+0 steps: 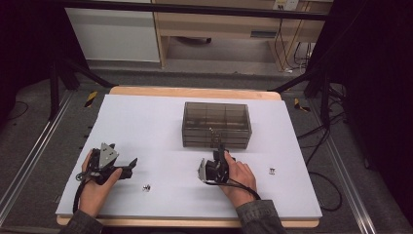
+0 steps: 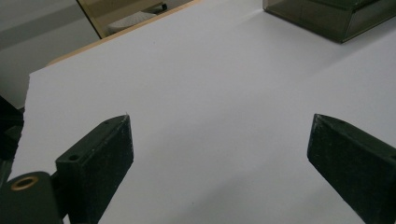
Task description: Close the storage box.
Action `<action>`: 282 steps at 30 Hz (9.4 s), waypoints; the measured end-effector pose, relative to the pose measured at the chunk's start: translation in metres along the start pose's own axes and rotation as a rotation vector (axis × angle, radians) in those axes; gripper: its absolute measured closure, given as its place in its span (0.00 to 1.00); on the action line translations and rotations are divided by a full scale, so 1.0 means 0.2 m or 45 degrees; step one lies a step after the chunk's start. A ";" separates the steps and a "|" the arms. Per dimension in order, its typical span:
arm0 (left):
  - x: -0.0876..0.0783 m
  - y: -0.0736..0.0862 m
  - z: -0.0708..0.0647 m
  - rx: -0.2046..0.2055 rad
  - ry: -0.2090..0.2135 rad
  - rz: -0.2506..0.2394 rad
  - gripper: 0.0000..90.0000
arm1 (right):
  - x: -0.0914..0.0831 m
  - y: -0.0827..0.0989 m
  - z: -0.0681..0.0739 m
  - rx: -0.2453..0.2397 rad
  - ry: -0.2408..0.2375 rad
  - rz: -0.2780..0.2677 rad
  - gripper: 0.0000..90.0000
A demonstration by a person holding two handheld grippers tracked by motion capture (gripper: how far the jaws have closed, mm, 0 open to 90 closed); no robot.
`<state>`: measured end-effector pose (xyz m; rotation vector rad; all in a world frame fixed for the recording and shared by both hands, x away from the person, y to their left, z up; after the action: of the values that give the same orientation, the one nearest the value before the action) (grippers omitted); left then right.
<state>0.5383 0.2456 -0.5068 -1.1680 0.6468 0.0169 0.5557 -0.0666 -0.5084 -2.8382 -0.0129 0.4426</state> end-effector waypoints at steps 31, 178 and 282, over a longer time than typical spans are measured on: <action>0.03 0.03 -0.03 0.018 0.035 0.033 0.11 | 0.16 -0.01 0.02 -0.173 0.017 -0.015 0.83; 0.32 -0.39 -0.67 0.320 0.576 0.160 0.93 | -0.06 0.58 -0.16 1.016 -0.841 -0.067 0.88; -0.14 0.00 -0.50 0.847 0.877 0.526 0.44 | -0.34 0.62 -0.10 1.446 -0.301 -0.026 0.27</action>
<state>0.4684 0.1696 -0.5171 -0.3568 1.3705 -0.2440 0.4929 -0.1940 -0.5033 -1.6661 0.1229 0.5439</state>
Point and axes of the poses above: each handheld gripper's, and its own axes: x roughly forward along the jaws, y roughly out of its underside, z roughly to its left, the point moved 10 cm from there along x, roughly forward along the jaws
